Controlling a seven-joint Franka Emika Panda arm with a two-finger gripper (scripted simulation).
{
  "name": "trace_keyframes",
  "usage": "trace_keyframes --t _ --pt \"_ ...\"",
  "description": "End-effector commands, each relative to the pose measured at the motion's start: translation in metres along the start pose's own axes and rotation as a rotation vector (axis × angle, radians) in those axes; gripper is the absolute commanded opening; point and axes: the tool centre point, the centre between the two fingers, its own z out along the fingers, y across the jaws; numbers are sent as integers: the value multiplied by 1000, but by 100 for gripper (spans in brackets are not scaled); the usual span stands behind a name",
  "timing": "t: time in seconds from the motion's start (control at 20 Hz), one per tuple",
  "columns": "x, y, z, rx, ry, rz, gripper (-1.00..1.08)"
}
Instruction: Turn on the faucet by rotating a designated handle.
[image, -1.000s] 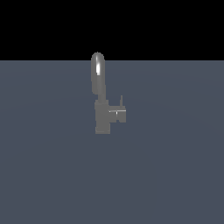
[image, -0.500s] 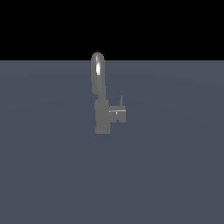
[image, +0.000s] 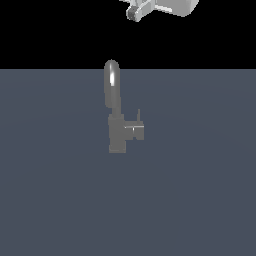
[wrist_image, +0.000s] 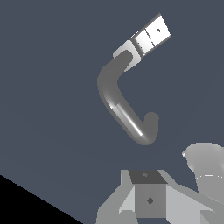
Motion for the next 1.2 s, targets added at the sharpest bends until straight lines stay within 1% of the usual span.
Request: trace_keyframes --t 0.0,0.55,0.8,1.15 --pt "18 0 3 41 -42 41 -100" --pt "97 7 25 236 -242 238 -100" --pt "135 15 44 338 -346 341 -100" --pt "185 29 80 487 -499 494 -100"
